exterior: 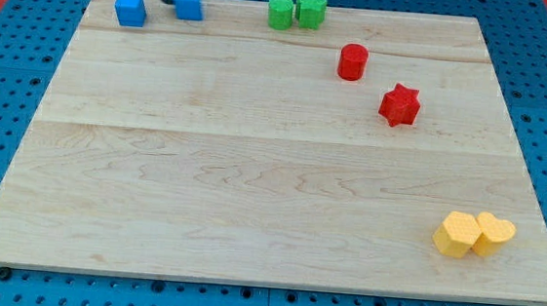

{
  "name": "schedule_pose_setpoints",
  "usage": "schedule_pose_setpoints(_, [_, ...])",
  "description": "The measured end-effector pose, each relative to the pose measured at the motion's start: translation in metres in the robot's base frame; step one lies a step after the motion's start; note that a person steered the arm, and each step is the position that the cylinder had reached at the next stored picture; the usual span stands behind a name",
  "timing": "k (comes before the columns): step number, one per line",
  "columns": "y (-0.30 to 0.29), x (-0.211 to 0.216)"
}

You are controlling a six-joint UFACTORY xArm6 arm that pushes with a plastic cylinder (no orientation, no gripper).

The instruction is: Move blue triangle to the green circle

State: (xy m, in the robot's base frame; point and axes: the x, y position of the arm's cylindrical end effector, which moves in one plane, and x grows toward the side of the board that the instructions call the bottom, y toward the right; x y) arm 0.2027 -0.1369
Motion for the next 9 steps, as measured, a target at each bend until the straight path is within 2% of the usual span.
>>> schedule_pose_setpoints(1, [0.022, 0.007])
schedule_pose_setpoints(4, [0.003, -0.01])
schedule_pose_setpoints(7, [0.074, 0.069])
schedule_pose_setpoints(9, [0.053, 0.07])
